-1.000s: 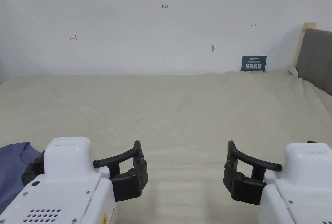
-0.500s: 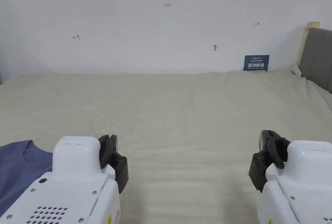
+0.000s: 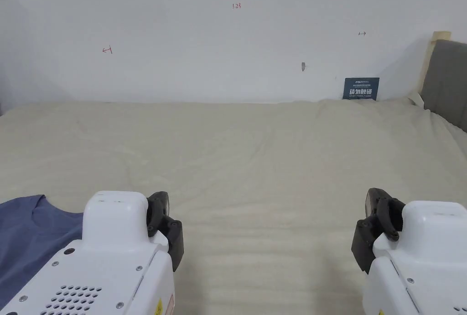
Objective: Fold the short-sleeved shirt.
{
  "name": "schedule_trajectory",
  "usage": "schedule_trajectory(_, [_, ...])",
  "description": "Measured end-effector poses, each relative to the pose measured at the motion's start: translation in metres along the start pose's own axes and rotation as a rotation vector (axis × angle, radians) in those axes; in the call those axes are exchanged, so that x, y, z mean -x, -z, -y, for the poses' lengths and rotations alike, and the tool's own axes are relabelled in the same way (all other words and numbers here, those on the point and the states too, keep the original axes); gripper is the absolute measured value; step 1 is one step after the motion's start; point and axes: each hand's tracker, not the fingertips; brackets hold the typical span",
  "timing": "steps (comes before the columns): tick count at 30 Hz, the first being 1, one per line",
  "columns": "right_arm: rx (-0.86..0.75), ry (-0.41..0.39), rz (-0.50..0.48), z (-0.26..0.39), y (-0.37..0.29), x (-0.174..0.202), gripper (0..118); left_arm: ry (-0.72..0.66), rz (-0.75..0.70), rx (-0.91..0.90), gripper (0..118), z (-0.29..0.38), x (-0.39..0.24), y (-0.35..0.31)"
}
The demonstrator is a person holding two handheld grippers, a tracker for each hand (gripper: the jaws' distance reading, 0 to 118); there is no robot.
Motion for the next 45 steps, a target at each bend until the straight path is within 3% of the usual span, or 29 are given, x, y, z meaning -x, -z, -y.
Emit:
schedule_trajectory(10, [-0.003,-0.039,-0.079,-0.013,0.014,0.028,0,0.018,-0.067,-0.001,0,-0.006,0.021,-0.006])
schedule_trajectory(23, [0.020,-0.040,-0.555,-0.014,0.029,0.171,0,-0.022,-0.523,0.016,0,-0.015,0.139,-0.082])
schedule_trajectory(29, [0.058,-0.060,-0.724,-0.004,0.023,0.225,0,-0.062,-0.647,0.050,0,-0.008,0.170,-0.108])
schedule_trajectory(37, [0.094,-0.089,-0.792,0.008,0.023,0.251,0,-0.069,-0.662,0.105,0,0.006,0.182,-0.094])
schedule_trajectory(45, [0.174,-0.109,-0.775,0.028,0.044,0.250,0,-0.178,-0.526,0.259,0,0.035,0.224,-0.016])
